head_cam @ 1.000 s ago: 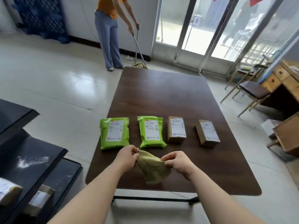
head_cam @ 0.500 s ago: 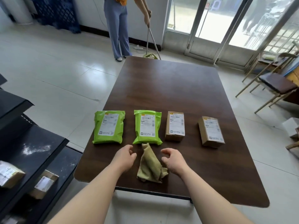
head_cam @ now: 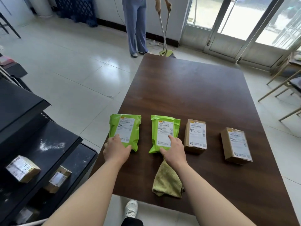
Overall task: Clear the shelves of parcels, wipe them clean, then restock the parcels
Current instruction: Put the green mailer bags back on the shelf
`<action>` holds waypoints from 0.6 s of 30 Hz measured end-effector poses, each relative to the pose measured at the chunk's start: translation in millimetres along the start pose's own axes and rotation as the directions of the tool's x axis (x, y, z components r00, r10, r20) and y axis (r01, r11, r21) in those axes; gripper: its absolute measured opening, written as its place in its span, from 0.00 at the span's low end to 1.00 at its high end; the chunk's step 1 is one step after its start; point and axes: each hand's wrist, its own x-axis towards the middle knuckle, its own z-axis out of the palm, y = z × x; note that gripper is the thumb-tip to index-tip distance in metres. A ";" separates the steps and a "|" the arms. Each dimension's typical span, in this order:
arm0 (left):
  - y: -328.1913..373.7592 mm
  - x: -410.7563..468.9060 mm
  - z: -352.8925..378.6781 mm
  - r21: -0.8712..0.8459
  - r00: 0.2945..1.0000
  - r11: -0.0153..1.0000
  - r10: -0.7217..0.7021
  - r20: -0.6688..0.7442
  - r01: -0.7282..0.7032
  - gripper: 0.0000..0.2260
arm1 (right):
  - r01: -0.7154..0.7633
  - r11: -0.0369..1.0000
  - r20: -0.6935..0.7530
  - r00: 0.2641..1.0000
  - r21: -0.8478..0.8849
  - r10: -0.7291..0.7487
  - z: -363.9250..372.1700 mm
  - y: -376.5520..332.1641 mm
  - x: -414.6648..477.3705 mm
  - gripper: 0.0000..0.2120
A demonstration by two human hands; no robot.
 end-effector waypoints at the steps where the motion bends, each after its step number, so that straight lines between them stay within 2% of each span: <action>1: -0.1 7.0 1.2 0.003 1.000 1.000 -0.008 0.002 0.008 0.33 | -0.008 0.999 -0.013 1.000 -0.031 0.007 4.6 -2.5 5.7 0.34; 5: -0.8 31.8 10.7 0.015 1.000 1.000 -0.007 0.013 0.007 0.37 | -0.063 0.984 -0.043 0.997 -0.167 0.056 20.2 -10.1 24.1 0.39; 12: -0.8 70.9 32.0 0.131 0.995 0.991 -0.015 0.101 0.001 0.48 | -0.150 0.938 -0.071 0.988 -0.313 0.135 43.8 -13.3 54.6 0.44; 18: 1.4 90.2 45.1 0.197 0.982 0.979 0.016 0.187 -0.054 0.49 | -0.183 0.889 -0.073 0.983 -0.420 0.168 58.1 -11.6 70.6 0.44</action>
